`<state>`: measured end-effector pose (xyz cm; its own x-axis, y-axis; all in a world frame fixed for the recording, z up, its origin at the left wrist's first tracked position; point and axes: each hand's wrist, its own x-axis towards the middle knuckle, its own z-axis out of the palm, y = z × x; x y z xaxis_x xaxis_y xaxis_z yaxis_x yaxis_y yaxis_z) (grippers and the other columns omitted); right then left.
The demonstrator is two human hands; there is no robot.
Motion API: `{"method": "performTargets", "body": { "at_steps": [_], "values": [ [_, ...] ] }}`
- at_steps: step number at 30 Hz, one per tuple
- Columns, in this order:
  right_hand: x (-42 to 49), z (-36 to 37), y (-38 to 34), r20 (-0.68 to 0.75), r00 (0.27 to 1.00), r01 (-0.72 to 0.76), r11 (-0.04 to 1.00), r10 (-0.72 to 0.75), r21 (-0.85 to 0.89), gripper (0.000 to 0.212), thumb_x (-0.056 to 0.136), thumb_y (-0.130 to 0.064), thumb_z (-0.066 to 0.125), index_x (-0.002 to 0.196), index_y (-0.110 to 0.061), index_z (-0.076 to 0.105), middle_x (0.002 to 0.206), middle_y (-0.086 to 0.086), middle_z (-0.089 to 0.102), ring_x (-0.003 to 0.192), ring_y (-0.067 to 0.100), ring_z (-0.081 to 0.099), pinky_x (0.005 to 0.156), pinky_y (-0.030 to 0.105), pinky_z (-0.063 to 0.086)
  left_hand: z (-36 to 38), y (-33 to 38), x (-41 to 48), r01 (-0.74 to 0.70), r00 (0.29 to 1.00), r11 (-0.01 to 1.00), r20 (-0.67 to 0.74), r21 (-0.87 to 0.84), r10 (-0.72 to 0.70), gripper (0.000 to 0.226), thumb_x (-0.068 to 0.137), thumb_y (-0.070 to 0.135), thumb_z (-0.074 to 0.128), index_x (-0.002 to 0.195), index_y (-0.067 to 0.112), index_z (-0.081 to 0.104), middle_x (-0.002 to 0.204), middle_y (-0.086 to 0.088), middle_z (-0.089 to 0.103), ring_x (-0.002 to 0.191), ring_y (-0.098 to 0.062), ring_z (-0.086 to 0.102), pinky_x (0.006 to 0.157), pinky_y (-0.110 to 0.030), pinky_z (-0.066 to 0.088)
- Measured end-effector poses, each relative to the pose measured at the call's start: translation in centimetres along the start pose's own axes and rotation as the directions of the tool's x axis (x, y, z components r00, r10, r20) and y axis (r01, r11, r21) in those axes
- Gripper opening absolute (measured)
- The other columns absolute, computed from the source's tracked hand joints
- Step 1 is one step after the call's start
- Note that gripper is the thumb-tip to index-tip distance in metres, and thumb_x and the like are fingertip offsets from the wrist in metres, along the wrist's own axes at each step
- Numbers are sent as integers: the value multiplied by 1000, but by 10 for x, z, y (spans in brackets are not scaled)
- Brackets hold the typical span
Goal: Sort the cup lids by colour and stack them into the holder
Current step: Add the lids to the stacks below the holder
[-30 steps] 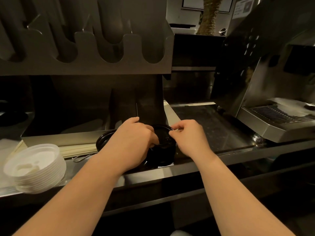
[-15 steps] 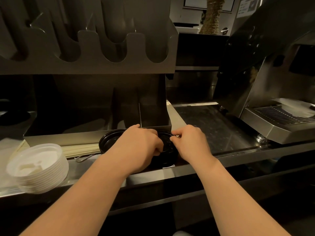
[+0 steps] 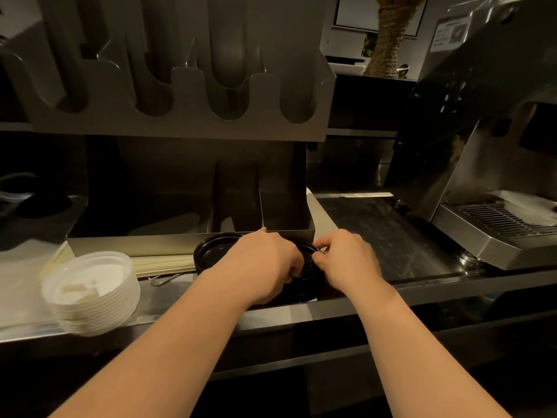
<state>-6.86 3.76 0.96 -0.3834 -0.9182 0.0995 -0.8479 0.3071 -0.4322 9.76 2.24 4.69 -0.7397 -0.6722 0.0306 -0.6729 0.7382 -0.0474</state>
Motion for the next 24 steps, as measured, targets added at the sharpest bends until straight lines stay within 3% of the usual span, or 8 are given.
{"method": "performTargets", "body": {
  "at_steps": [7,10,12,14,16,19,21,24],
  "values": [
    [-2,3,-6,-47,999,-27,998,24,-53,31,98,-26,62,127,-33,67,104,-1,71,85,16,63,64,28,51,3,2,0,-9,999,1000,42,-25,10,25,94,10,58,110,29,62,104,6,65,104,-19,62,113,-44,39],
    [-8,-2,-6,-75,997,-22,999,20,-34,31,100,-35,58,131,-31,64,111,-1,71,85,15,59,66,27,47,-3,3,-2,0,998,1000,64,-26,2,29,95,10,59,117,28,62,111,4,65,110,-20,60,116,-43,34],
    [-13,-5,-5,-123,992,3,1000,-3,3,37,101,-39,56,136,-29,60,120,-1,69,100,17,63,77,30,51,-5,1,-4,9,999,998,52,-60,-6,29,96,13,59,122,26,63,118,2,65,116,-21,59,116,-38,34],
    [-18,-8,-5,-199,975,104,994,-95,37,38,102,-35,55,139,-26,58,129,-3,64,115,17,60,88,29,49,-3,-2,-7,19,1000,990,6,-143,-18,29,95,19,63,124,27,65,123,2,63,117,-20,58,106,-33,42],
    [-22,-8,-7,-227,948,246,966,-222,80,34,103,-30,53,135,-24,61,129,-6,61,117,11,57,90,23,44,-3,-4,-12,20,999,972,-40,-234,-30,33,93,20,67,125,29,65,128,5,61,119,-18,57,105,-33,46],
    [-27,-2,-12,-86,925,375,925,-370,64,31,101,-35,54,130,-29,64,123,-12,62,113,6,55,91,21,41,-10,-8,-25,40,987,963,-140,-265,-80,36,95,19,65,128,34,64,129,9,59,123,-15,54,109,-34,44],
    [-28,3,-12,4,918,396,918,-396,-27,29,99,-41,55,125,-33,66,122,-13,63,116,9,56,97,27,44,-15,-15,-41,32,959,963,-263,-267,-104,31,97,20,61,124,34,66,122,12,62,120,-11,52,106,-32,45],
    [-31,-3,-19,-68,928,362,929,-368,-82,29,98,-44,56,123,-34,66,120,-14,63,122,11,53,107,38,39,-16,-32,-76,-11,906,946,-404,-325,-128,16,97,32,61,108,34,72,104,20,64,108,0,50,97,-23,44]
  ]
}}
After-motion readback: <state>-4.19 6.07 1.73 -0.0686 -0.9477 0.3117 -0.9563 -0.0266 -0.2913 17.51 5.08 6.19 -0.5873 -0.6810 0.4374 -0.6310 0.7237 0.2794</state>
